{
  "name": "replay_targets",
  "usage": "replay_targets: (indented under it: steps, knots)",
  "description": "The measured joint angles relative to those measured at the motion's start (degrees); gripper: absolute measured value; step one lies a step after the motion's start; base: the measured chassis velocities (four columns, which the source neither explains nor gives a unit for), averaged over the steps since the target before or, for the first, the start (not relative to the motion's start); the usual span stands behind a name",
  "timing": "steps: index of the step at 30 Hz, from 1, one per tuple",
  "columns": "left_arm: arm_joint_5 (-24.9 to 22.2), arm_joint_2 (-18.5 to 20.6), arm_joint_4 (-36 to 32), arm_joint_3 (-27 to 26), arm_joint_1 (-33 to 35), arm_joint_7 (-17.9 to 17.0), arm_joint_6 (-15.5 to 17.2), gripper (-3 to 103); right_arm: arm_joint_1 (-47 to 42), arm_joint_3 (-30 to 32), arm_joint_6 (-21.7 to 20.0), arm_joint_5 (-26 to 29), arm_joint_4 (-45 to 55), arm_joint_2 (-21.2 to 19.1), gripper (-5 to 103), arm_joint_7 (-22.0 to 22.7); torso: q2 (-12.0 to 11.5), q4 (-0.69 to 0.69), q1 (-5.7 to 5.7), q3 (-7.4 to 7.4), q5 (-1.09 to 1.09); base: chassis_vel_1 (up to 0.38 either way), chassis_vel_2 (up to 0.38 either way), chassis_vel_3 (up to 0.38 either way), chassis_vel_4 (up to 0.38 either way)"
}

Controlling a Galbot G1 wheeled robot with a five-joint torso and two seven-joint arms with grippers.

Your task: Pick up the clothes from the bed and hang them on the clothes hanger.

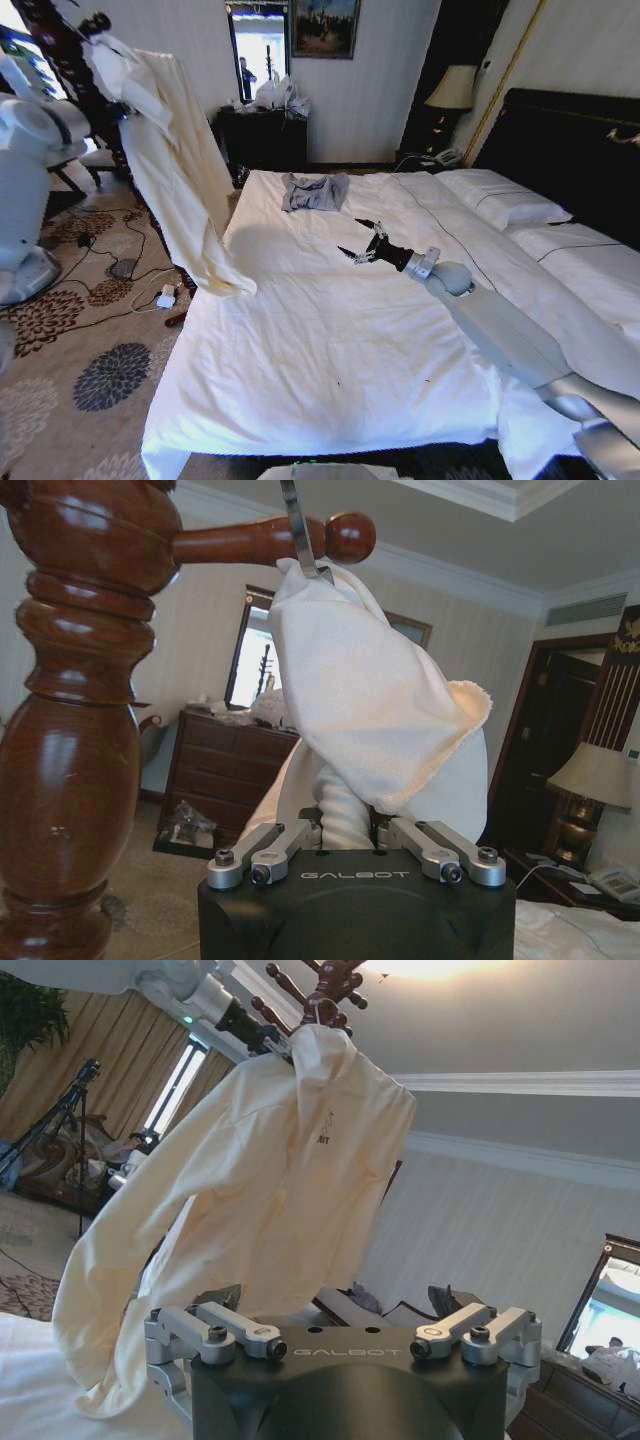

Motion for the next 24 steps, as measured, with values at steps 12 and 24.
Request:
replay_targets:
  steps: [12,24]
  knots:
    - [1.16,-2.14,2.32,1.76,-1.46,-0.04,0.59,18,-1.19,1.45,0.52,-0.07,0.72,-1.36,100,-0.27,0.0,0.01,0.0,0.0,0.0,0.0,0.0,0.0,0.0]
    - [1.03,-0.62,-0.09,0.9,1.66,-0.6,1.13,18,-2.76,3.05,0.8,-0.06,2.24,-2.54,100,-0.7,0.0,-0.01,-0.01,-0.01,0.01,0.0,0.0,0.0,0.0]
